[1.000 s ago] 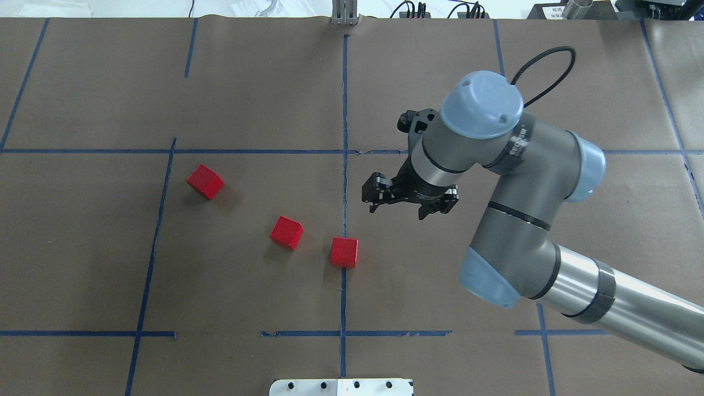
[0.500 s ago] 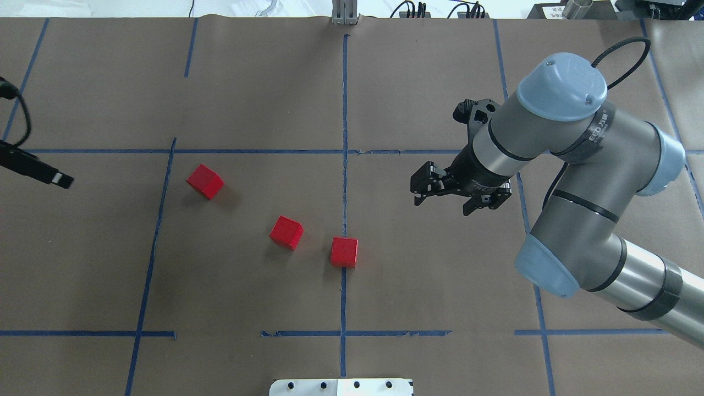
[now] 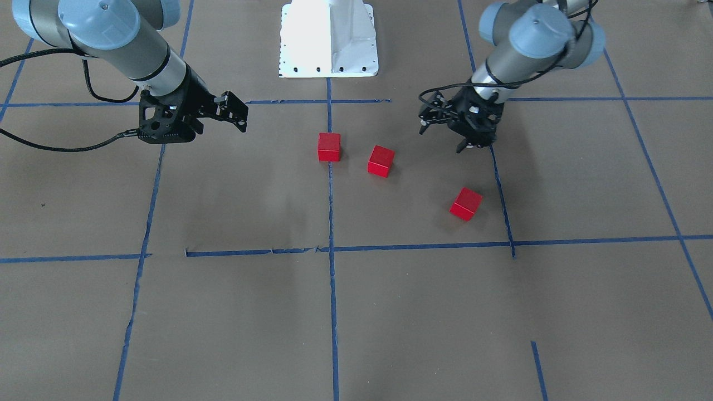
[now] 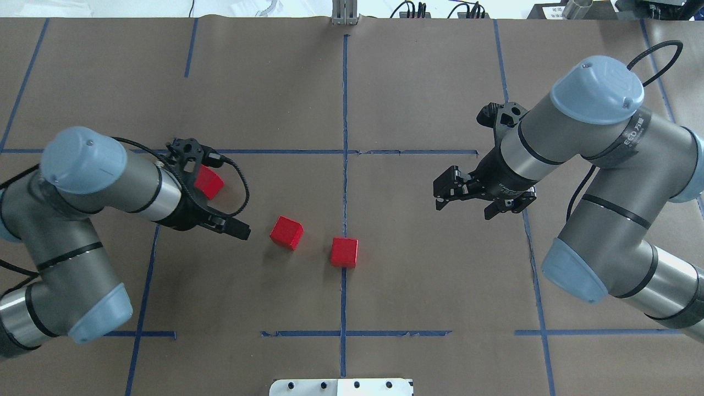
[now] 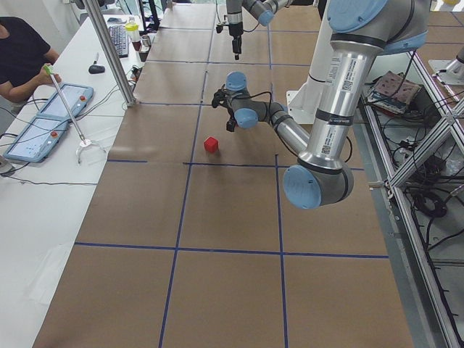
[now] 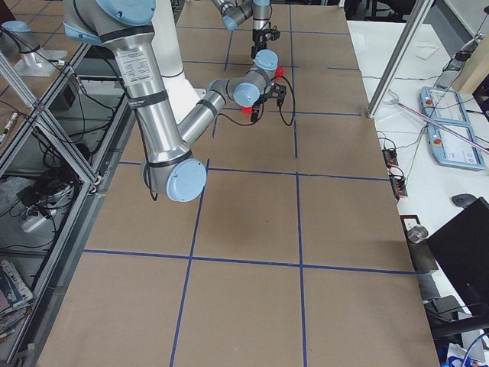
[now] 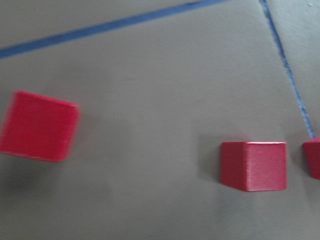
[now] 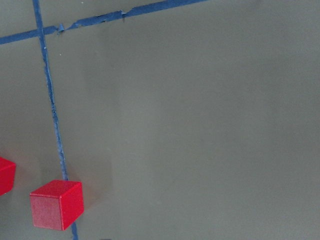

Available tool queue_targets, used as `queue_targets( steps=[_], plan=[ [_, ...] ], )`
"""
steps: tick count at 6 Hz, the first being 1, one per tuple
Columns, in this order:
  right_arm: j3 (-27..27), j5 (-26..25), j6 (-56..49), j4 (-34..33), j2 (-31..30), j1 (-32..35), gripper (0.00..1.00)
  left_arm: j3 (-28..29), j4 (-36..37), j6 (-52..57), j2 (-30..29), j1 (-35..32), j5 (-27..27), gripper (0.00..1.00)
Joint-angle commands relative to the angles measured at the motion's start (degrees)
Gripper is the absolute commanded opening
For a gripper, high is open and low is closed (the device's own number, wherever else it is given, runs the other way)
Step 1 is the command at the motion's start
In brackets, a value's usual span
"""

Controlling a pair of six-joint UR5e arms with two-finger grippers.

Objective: Form red blocks into L shape at center
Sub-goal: 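Lift the right gripper away while the left gripper reaches for the nearer red cube, then grasp the red cube nearest the center with the left gripper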

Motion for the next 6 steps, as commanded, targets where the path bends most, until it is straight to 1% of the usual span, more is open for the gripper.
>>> queue_targets(
  steps=[1,2,3,4,6],
  plan=[
    [0.21,-0.08,-0.08,0.03,-0.37,-0.06,1.0,5.51,5.92,-0.98,-9.6,5.09,7.45,1.0],
    [0.38,-0.17,0.01,0.11,-0.37,-0.06,1.0,6.43,10.58,-0.46,-13.33,6.59,13.42,1.0],
    [0.3,-0.25,-0.08,0.03,-0.46,-0.06,1.0,6.52,11.23,-0.01,-13.54,6.61,14.18,1.0],
    [0.21,-0.43,-0.08,0.03,-0.46,-0.06,1.0,6.53,12.46,4.34,-13.45,6.69,17.32,1.0],
    [0.03,-0.78,0.01,0.03,-0.37,-0.23,1.0,7.49,13.44,4.12,-13.63,8.01,17.96,1.0]
  ],
)
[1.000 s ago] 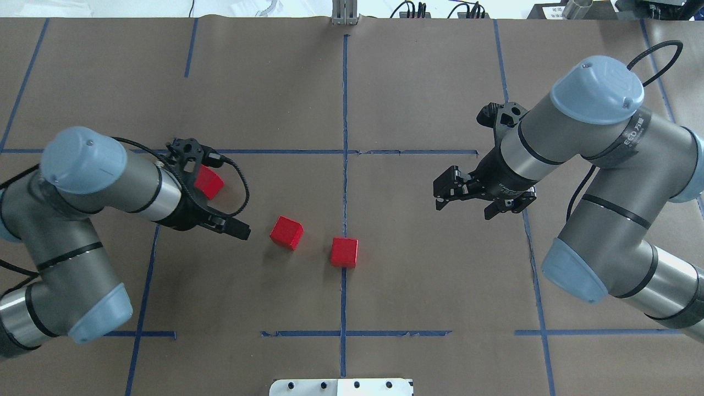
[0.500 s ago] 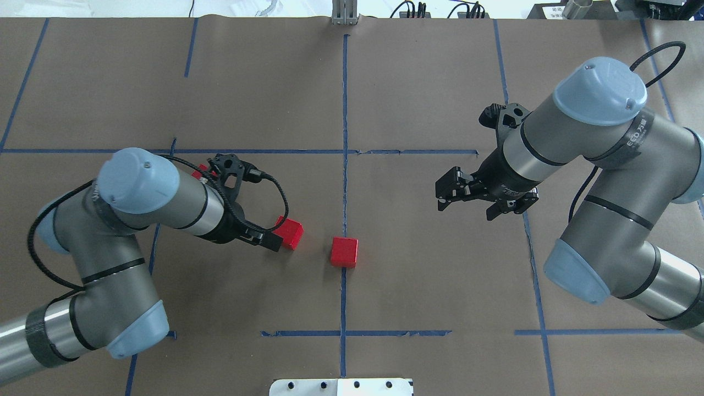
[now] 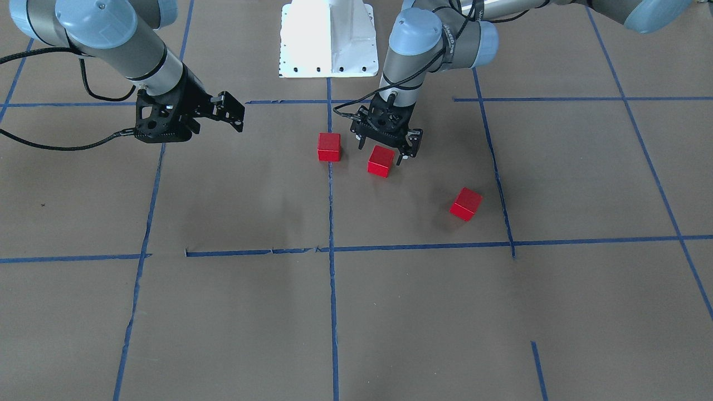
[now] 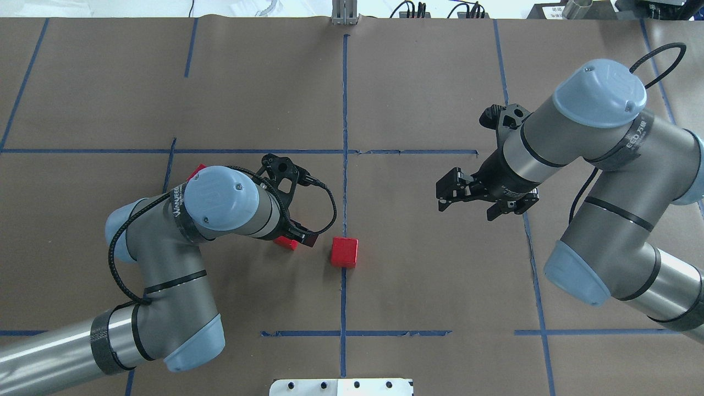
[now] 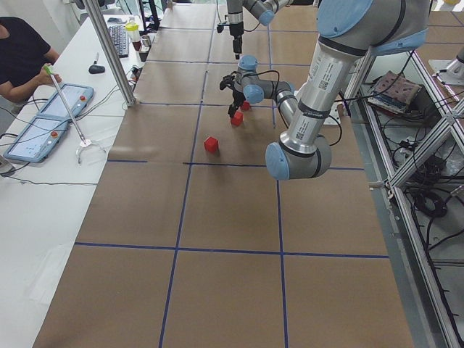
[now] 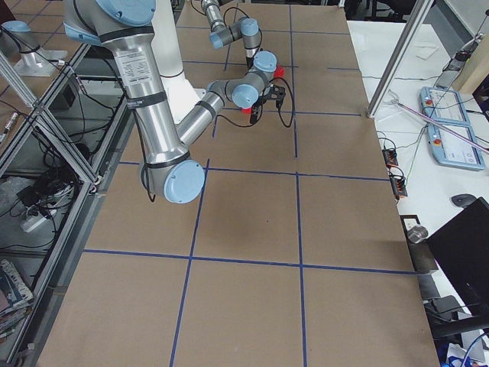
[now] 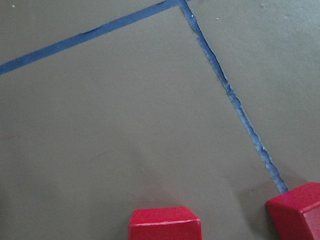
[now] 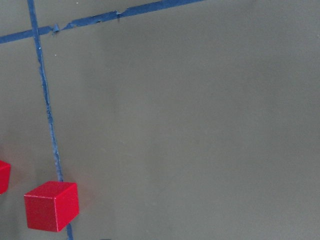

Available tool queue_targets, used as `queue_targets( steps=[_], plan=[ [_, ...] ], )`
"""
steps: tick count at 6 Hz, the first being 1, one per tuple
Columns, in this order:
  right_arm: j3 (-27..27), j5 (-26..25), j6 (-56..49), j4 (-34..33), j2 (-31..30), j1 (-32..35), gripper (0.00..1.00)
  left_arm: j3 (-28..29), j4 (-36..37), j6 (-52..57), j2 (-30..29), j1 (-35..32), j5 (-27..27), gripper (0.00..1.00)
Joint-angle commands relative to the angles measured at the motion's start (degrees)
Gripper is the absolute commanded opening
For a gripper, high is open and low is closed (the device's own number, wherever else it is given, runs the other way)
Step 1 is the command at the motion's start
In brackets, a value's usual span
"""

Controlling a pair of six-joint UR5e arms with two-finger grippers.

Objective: Form red blocks into L shape at center
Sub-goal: 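Grasp the red cube nearest the center with the left gripper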

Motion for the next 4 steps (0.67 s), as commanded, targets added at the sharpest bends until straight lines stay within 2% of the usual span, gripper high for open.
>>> queue_targets(
  steps=[1,2,3,4],
  plan=[
    [-0.2,-0.18,0.02,0.0,-0.06,-0.14,1.0,1.46,0.24,-0.14,-0.02,0.64,0.25,1.0],
    [-0.38,-0.26,0.02,0.09,-0.06,-0.31,1.0,2.34,-0.02,-0.15,-0.37,0.9,0.25,1.0],
    [-0.38,-0.26,0.02,0.0,-0.06,-0.31,1.0,2.44,-0.02,0.12,-0.55,0.91,0.25,0.92],
    [-0.38,-0.26,0.02,0.09,-0.06,-0.4,1.0,2.44,0.07,0.29,-0.64,0.91,0.34,0.62]
  ],
)
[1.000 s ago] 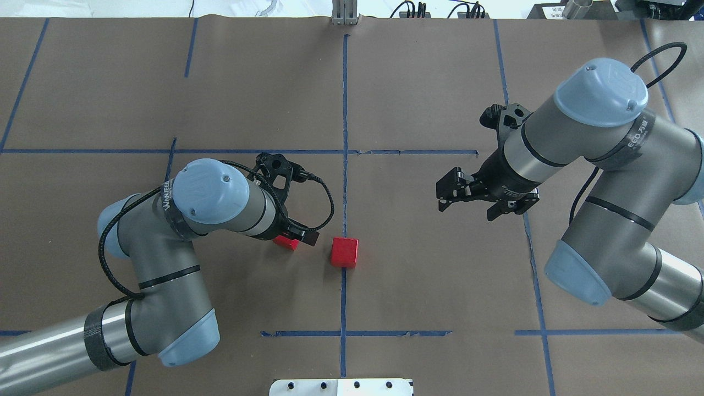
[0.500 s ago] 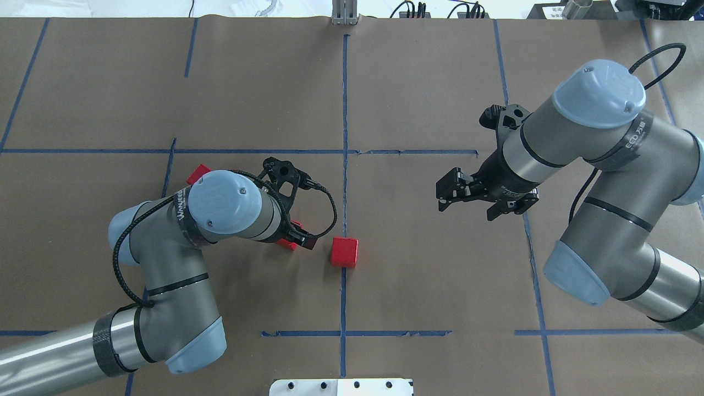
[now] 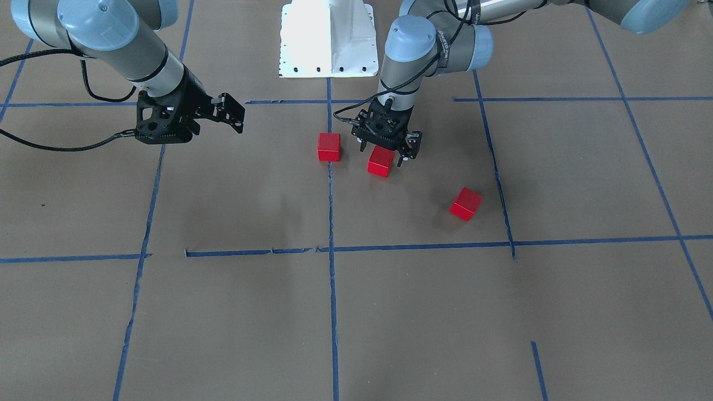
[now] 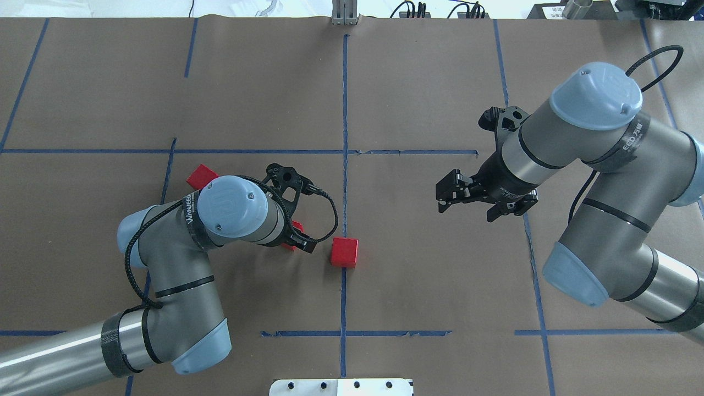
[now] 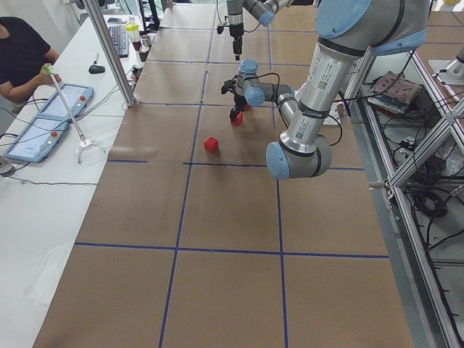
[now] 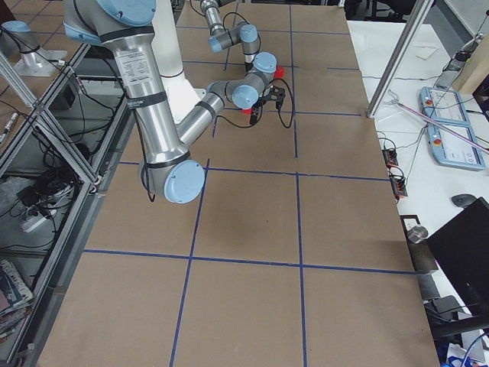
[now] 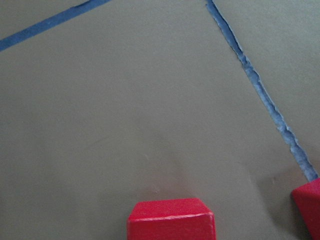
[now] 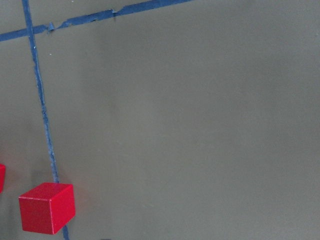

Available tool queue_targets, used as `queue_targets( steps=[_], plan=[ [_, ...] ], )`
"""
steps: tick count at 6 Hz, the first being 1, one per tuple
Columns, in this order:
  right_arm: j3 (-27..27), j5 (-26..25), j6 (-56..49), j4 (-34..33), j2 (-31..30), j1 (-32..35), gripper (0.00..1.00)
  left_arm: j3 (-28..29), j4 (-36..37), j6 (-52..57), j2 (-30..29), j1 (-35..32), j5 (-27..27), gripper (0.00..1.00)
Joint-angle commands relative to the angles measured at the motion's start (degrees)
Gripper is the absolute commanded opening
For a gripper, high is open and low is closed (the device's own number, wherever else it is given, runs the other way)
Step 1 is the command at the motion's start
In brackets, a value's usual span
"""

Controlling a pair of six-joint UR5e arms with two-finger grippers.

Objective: Form red blocks into L shape at center
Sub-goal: 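Grasp the red cube nearest the center with the left gripper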

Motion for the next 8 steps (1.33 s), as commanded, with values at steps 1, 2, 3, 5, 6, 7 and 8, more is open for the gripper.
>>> queue_targets(
  steps=[1,2,3,5,6,7,8],
  plan=[
    [-0.11,-0.01,0.0,-0.04,0.0,-0.16,1.0,0.61,-0.04,0.35,-0.12,0.04,-0.03,0.23],
    [-0.11,0.08,0.0,-0.04,0.08,-0.16,1.0,0.62,0.22,0.09,-1.6,-0.57,0.06,0.0],
    [-0.02,0.08,0.0,-0.04,0.08,-0.07,1.0,0.79,0.48,-0.52,-3.7,-2.49,0.06,0.0],
    [1.02,0.17,0.0,0.05,-2.09,0.19,1.0,3.41,0.66,-16.6,-6.78,-2.25,-0.02,0.0],
    [1.47,0.26,0.0,0.05,-3.51,1.41,1.0,8.13,0.66,-23.4,-11.07,-1.81,-0.03,0.0],
    [1.65,0.43,0.0,0.05,-4.91,2.38,1.0,9.48,1.62,-26.25,-12.59,-1.81,-0.11,0.0],
    [2.08,0.61,0.0,0.05,-5.62,3.0,1.0,9.58,5.54,-27.15,-14.52,-1.37,-0.11,0.0]
  ],
)
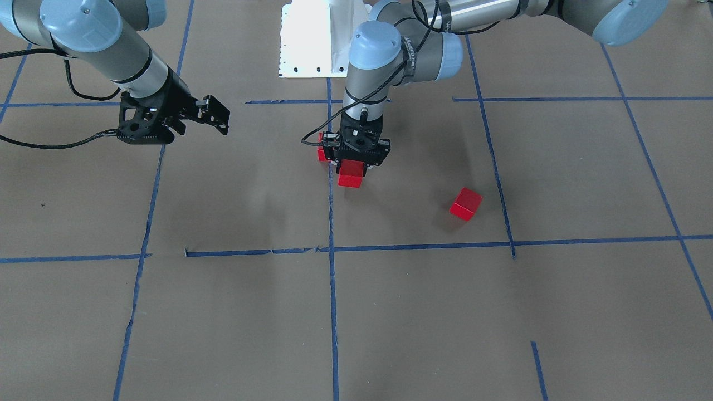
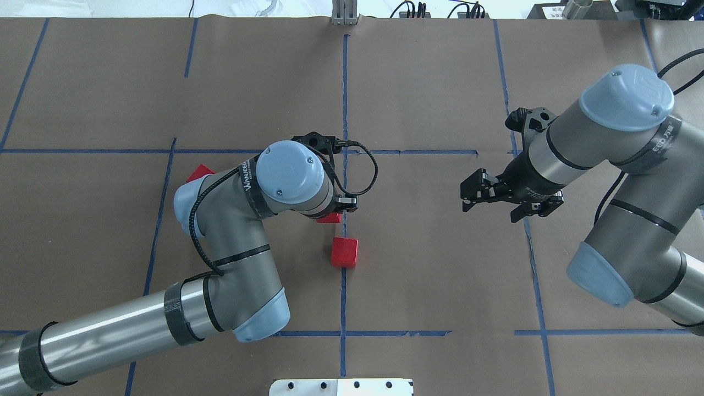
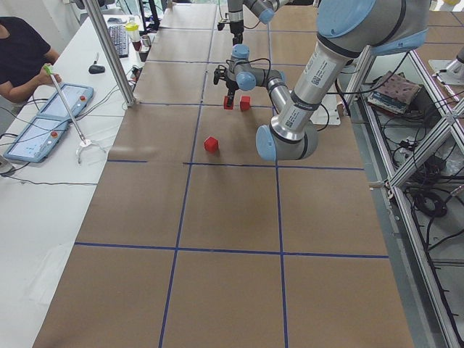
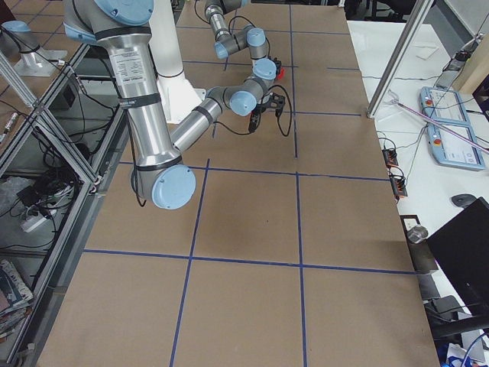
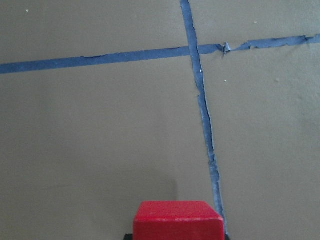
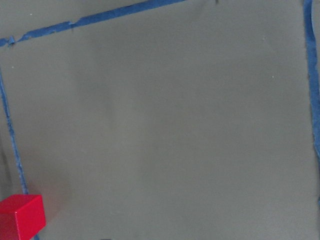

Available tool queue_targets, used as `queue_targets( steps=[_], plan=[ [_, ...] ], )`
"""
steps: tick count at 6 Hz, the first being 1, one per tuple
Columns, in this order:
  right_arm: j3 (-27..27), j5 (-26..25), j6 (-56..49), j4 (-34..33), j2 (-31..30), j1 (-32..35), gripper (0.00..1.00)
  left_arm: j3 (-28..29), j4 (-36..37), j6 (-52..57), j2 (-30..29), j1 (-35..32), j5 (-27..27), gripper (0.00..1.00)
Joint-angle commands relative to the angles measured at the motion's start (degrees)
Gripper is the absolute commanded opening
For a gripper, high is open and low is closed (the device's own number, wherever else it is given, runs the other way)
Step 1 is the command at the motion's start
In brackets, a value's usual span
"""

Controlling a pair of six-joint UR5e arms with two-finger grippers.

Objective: Form red blocks into L shape at center
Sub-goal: 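Place the held cube against the far side of the center cube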

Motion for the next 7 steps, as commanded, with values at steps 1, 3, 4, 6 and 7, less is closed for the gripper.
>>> queue_targets(
  steps=[1,3,4,6,7],
  plan=[
    [0.81,0.16,0.0,0.0,-1.87,0.97,1.0,0.78,3.86,-3.94,-2.71,1.45,0.06,0.0],
    [0.99,0.16,0.0,0.0,-2.32,1.15,1.0,0.87,3.78,-3.96,-2.81,2.51,0.24,0.0],
    [0.99,0.16,0.0,0.0,-2.5,1.15,1.0,1.48,3.69,-4.04,-2.89,3.3,0.32,0.0],
    [0.99,0.16,0.0,0.09,-2.59,1.15,1.0,2.53,3.96,-4.4,-3.16,3.3,0.32,0.01],
    [0.99,0.16,0.0,0.0,-2.5,1.15,1.0,3.23,4.22,-4.48,-3.77,3.3,0.24,0.02]
  ],
)
